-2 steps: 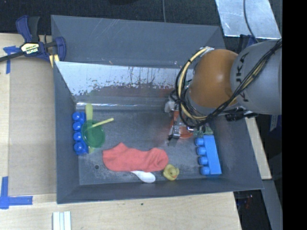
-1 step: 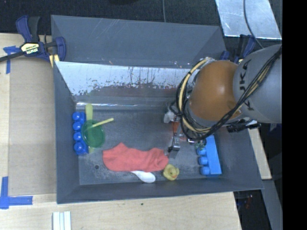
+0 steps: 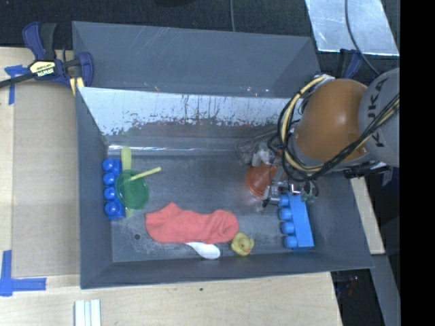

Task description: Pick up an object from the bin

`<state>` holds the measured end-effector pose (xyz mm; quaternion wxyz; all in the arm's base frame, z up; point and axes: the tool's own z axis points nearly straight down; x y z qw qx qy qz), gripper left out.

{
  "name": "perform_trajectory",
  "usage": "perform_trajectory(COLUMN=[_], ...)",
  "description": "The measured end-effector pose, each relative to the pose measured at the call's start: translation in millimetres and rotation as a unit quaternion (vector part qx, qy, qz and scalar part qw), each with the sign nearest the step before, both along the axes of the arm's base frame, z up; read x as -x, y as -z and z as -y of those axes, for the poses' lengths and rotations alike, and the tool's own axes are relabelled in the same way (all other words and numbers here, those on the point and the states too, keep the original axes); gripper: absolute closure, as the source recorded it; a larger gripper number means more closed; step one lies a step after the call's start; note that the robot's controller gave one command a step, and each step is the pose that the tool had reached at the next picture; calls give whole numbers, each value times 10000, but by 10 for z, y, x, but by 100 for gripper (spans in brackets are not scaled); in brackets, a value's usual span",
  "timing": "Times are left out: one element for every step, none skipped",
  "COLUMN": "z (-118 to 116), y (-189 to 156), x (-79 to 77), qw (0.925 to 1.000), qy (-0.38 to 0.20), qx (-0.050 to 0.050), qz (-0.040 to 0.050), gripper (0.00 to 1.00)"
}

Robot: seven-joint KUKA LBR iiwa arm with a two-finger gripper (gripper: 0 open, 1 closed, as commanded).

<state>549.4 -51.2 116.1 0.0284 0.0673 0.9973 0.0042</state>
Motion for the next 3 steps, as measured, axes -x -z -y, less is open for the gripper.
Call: perform_trajectory(z=[-355, -769, -1166], y=[60, 22, -65], x=[151, 229, 438], qw=[9993, 9990, 9988], qy=[369, -448, -498], qx=[-18, 15, 25], qz=[-5, -1, -24], gripper=[0, 0, 0])
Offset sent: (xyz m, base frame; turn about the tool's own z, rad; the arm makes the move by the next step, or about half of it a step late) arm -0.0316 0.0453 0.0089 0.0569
